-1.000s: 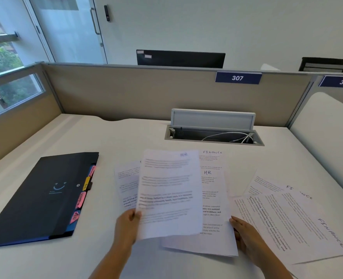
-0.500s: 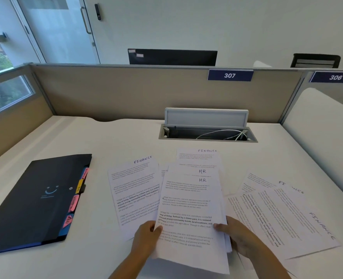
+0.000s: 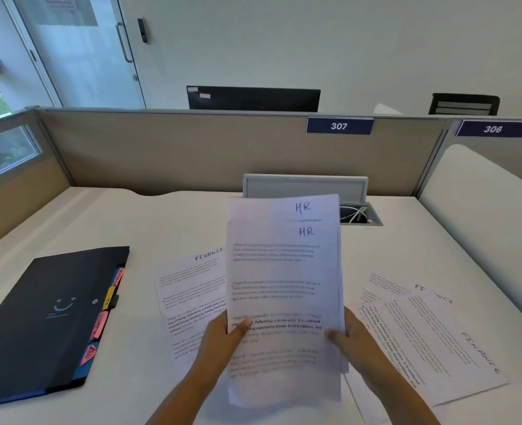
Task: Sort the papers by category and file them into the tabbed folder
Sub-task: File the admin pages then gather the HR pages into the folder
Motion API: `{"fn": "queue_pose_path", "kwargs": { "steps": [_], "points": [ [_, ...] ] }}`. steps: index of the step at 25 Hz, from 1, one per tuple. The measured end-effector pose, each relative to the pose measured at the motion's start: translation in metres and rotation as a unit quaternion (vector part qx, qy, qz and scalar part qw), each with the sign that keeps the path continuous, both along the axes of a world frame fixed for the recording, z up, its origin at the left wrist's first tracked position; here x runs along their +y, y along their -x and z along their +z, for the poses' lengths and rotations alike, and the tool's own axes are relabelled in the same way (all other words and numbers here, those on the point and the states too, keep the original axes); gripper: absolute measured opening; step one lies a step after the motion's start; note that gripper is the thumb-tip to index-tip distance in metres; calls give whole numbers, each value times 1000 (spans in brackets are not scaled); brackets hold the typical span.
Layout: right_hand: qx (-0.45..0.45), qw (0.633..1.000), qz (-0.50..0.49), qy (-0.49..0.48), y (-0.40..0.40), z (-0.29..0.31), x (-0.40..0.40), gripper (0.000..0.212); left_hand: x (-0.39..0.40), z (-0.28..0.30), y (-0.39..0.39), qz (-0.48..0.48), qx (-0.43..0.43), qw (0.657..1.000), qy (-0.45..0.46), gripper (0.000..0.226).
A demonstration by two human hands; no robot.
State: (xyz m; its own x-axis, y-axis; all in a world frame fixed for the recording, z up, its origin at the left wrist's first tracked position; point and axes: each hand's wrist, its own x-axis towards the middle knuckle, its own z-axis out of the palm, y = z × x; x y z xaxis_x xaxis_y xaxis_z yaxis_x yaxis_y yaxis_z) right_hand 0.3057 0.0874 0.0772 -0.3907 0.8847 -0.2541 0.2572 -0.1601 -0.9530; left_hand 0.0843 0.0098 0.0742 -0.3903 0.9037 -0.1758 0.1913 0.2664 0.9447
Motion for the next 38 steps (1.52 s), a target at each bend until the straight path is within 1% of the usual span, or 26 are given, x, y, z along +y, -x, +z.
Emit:
{"fn": "queue_pose_path", "kwargs": {
  "steps": [3,5,7,9,11,12,14,16,17,18,19,20,21,22,23,24,25,27,29,31,33,35,36,37,38],
  "points": [
    [12,994,-58,-96,12,8,0,35,12,18,-16,38,-2,998,-55,9],
    [26,986,-88,-137,16,11,0,32,17,27,-22,57,4,996,-70,8],
    [41,984,-91,-151,16,13,0,37,21,32,-23,74,14,994,-82,4],
    [46,981,-93,-164,15,15,0,44,23,33,-21,87,25,992,-89,13],
    [30,976,-109,-185,16,12,0,49,25,33,-20,88,11,991,-98,17],
    [26,974,-119,-189,17,12,-2,48,26,33,-21,85,5,991,-99,15],
    [16,970,-136,-200,20,13,-2,38,26,39,-26,81,-4,991,-108,9],
    [15,970,-131,-205,22,20,-2,33,26,42,-31,88,-20,988,-126,10],
    [34,970,-133,-203,26,23,-3,31,25,44,-31,93,-26,986,-137,11],
    [34,971,-134,-194,30,24,-7,30,21,45,-27,97,-29,984,-145,11],
    [25,972,-137,-189,32,22,-11,30,18,44,-25,93,-30,985,-142,11],
    [-8,969,-143,-200,24,19,-10,30,20,40,-27,85,-23,987,-133,10],
    [-38,971,-105,-213,29,6,-8,30,13,32,-15,119,-9,986,-115,8],
    [-89,969,-58,-223,45,-12,-7,33,2,20,2,149,6,985,-82,8],
    [-131,965,-47,-222,32,-24,-4,40,6,13,-3,131,5,989,-63,10],
    [-145,966,-48,-207,24,-27,-6,47,8,1,-5,108,2,993,-50,13],
    [-144,969,-51,-196,18,-28,-10,48,7,-7,-8,87,-5,996,-35,17],
    [-121,978,-48,-166,7,-19,-14,35,10,-13,-16,56,-29,997,-37,19],
    [-75,993,5,-95,12,-9,-11,34,8,-9,-8,72,-45,995,-54,20],
    [-33,999,28,-19,21,-6,-8,31,3,-5,7,92,-30,993,-63,19],
    [10,995,26,95,33,-12,-4,29,-6,-7,27,102,-7,993,-63,12],
    [38,984,16,171,47,-22,-5,30,-17,-9,54,143,7,988,-64,7],
    [49,979,14,199,54,-25,-8,32,-25,-11,71,176,26,982,-60,6],
    [64,973,16,221,60,-29,-9,35,-34,-13,90,211,75,974,-45,7],
    [67,970,19,232,66,-33,-10,37,-44,-17,110,242,150,958,-19,9]
  ]
}}
